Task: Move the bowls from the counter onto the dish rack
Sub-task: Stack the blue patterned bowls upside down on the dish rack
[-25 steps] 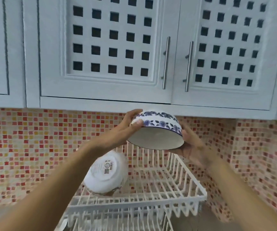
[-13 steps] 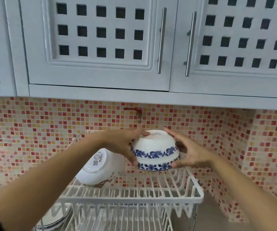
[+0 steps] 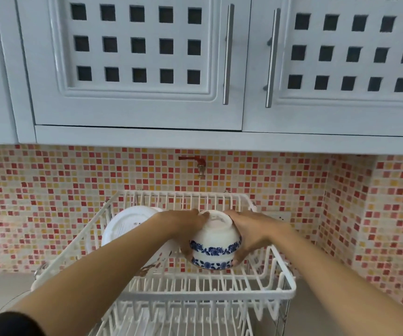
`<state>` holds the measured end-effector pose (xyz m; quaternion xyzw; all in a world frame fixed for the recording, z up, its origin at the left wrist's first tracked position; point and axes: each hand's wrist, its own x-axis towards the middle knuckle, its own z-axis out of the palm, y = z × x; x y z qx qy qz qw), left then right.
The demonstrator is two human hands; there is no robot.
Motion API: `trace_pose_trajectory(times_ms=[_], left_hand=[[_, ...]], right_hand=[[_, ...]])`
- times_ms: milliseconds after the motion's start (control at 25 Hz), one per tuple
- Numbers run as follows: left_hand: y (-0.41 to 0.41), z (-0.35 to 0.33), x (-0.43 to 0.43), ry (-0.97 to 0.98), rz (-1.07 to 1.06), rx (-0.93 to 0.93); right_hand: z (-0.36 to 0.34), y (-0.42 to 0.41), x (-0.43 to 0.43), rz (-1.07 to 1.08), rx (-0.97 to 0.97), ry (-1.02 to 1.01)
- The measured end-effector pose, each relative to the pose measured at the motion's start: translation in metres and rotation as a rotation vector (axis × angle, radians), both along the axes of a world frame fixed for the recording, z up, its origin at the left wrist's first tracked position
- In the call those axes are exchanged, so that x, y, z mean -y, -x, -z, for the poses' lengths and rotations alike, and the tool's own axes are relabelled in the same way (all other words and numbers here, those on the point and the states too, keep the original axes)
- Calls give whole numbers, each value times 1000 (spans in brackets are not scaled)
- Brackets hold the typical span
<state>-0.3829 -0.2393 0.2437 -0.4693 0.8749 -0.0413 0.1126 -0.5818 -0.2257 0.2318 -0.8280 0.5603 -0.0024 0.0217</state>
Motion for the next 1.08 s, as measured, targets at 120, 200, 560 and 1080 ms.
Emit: trace_pose_trajectory(times_ms=[120,200,560,1080], left_hand=[[6,5,3,-7,-47,28],[11,4,3,-9,-81,56],[4,-27,-19,87,-17,-84],[-271,-40,-65,401,-149,-394]], right_hand=[[0,-5,1,31,-24,-37],[-4,-6,2,45,-23,-63],[-26,-24,-18,271,-174,-38],[-37,-286,-76,-15,324,238]])
